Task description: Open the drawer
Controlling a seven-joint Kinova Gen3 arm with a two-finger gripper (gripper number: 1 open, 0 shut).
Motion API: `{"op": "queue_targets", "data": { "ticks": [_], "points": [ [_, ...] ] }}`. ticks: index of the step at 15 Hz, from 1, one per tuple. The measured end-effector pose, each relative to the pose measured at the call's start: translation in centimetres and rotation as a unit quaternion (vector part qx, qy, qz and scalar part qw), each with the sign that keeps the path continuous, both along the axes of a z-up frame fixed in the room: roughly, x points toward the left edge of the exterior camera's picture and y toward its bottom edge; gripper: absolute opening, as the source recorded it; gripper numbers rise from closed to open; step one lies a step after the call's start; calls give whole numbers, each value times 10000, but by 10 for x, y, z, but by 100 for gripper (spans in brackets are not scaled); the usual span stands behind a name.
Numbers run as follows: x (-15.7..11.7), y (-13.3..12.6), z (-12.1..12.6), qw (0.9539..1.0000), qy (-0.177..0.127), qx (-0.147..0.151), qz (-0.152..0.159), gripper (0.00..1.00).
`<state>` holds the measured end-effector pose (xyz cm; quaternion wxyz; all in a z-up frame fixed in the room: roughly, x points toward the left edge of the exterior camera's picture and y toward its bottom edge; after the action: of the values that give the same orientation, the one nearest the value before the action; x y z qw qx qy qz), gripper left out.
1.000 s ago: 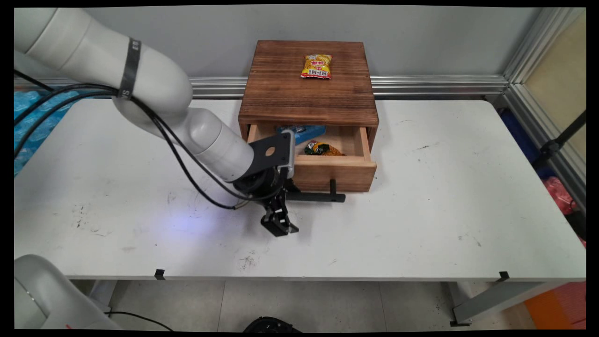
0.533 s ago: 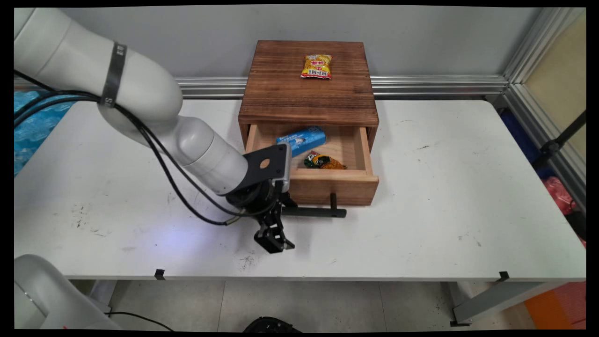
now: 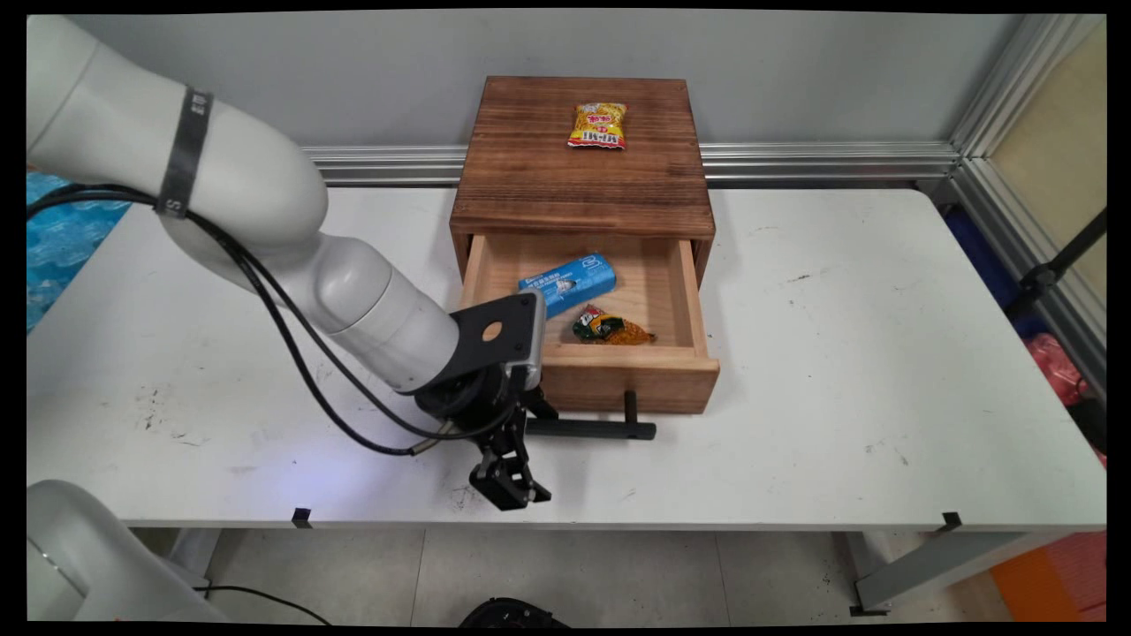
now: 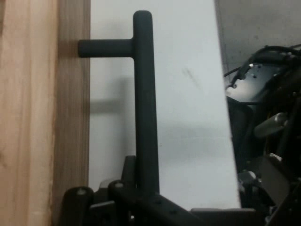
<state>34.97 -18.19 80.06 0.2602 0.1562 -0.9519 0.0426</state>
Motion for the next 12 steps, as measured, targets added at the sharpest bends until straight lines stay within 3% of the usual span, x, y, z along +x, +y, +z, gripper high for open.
{"op": "queue_targets", "data": {
  "ticks": [12],
  "points": [
    [-10,31,7,9997,83,229,-99,100]
  ]
}}
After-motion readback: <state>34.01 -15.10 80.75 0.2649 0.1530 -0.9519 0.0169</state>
